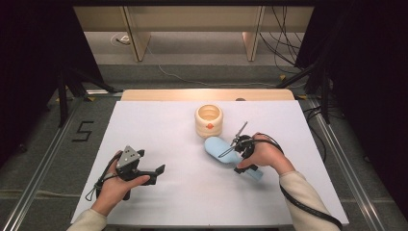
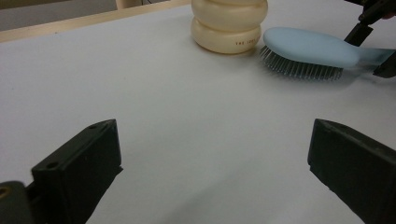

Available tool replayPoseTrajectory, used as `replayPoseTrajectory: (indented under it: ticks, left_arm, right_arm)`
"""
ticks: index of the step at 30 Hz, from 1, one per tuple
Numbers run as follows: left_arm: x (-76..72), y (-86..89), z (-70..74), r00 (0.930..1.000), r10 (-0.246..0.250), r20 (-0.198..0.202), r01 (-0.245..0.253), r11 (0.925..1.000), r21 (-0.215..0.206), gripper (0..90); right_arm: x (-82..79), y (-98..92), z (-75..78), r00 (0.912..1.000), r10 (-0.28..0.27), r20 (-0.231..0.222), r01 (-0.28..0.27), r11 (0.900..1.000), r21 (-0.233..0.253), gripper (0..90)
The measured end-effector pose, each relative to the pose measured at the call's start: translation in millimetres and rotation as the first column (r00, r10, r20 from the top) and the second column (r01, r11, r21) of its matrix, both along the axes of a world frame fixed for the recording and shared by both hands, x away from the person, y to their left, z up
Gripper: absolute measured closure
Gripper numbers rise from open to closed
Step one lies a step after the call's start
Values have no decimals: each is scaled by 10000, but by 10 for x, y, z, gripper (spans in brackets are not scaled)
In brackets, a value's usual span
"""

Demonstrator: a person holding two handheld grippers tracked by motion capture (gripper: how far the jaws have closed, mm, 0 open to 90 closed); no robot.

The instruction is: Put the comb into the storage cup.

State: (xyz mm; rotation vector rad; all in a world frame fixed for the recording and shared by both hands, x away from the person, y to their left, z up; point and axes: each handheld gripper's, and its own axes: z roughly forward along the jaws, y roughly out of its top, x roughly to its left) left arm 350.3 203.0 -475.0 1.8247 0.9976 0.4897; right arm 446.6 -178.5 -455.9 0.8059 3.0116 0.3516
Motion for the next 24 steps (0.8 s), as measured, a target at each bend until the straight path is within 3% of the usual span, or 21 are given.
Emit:
replayPoseTrajectory:
  ticks: [10,24]
  left_arm:
    - [0,-2,-1,10000,1,1,-1,10000,-10,22]
    - [0,-3,-1,10000,-17,-10,17,10000,-10,21]
  right_arm:
    - [32,32,-20,9997,263,8,-262,9994,-246,339]
    - [60,92,-39,9998,61,210,-55,9997,-243,391]
